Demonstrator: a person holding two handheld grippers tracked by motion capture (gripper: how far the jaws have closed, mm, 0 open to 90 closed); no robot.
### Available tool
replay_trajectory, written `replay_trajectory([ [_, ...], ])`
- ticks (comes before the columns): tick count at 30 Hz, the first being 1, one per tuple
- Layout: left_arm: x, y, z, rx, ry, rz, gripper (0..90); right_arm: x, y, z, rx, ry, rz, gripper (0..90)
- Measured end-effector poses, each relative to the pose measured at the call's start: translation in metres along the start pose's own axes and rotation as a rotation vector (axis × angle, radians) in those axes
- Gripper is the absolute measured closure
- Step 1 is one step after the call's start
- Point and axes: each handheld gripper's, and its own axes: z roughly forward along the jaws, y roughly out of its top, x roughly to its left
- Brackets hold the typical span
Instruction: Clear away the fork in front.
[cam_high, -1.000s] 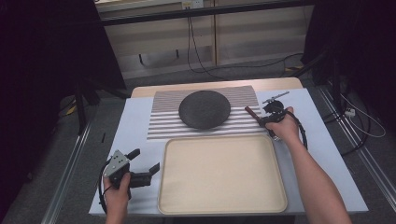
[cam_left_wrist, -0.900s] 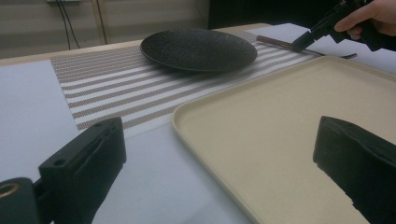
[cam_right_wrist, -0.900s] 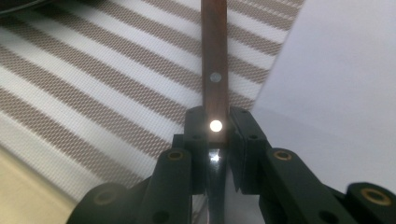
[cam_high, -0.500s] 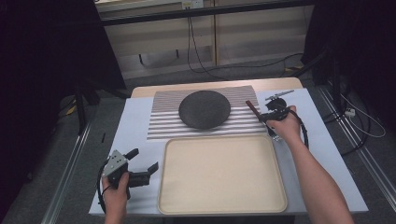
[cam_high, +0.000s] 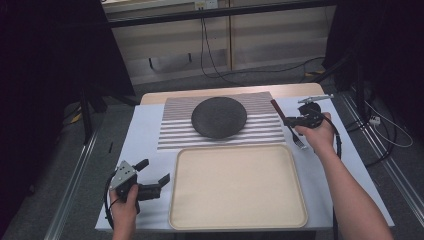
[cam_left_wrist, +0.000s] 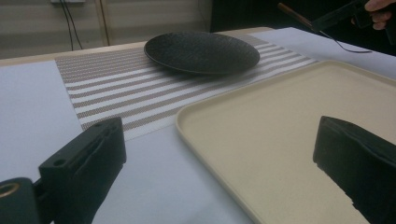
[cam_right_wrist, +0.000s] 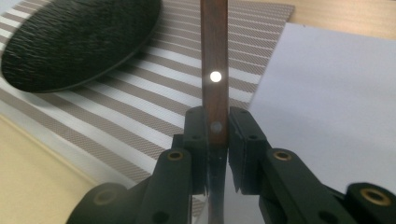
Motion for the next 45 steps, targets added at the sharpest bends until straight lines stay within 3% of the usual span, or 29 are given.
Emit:
replay_trajectory([
  [14,0.0,0.0,0.001,-0.004,-0.007,-0.024,2.8,0.042,-0.036,-0.04,-0.153,0.141,-0.024,78.4],
  [22,0.0,0.001,0.002,-0.008,-0.023,-0.039,2.8,0.063,-0.055,-0.051,-0.216,0.21,0.003,78.4],
  [24,-0.002,0.001,0.003,-0.008,-0.018,-0.041,2.8,0.07,-0.059,-0.052,-0.225,0.203,-0.027,78.4],
  [26,-0.002,0.001,0.002,-0.001,-0.017,-0.034,2.7,0.076,-0.064,-0.053,-0.246,0.234,-0.012,78.4],
  [30,-0.003,0.003,0.003,-0.006,-0.013,-0.038,2.8,0.087,-0.065,-0.051,-0.246,0.234,-0.052,78.4],
  [39,-0.005,0.006,0.005,-0.004,-0.04,-0.046,2.7,0.103,-0.07,-0.049,-0.254,0.267,-0.071,78.4],
  [45,-0.01,0.016,0.007,-0.022,-0.049,-0.051,2.7,0.111,-0.071,-0.05,-0.274,0.307,-0.067,78.4],
])
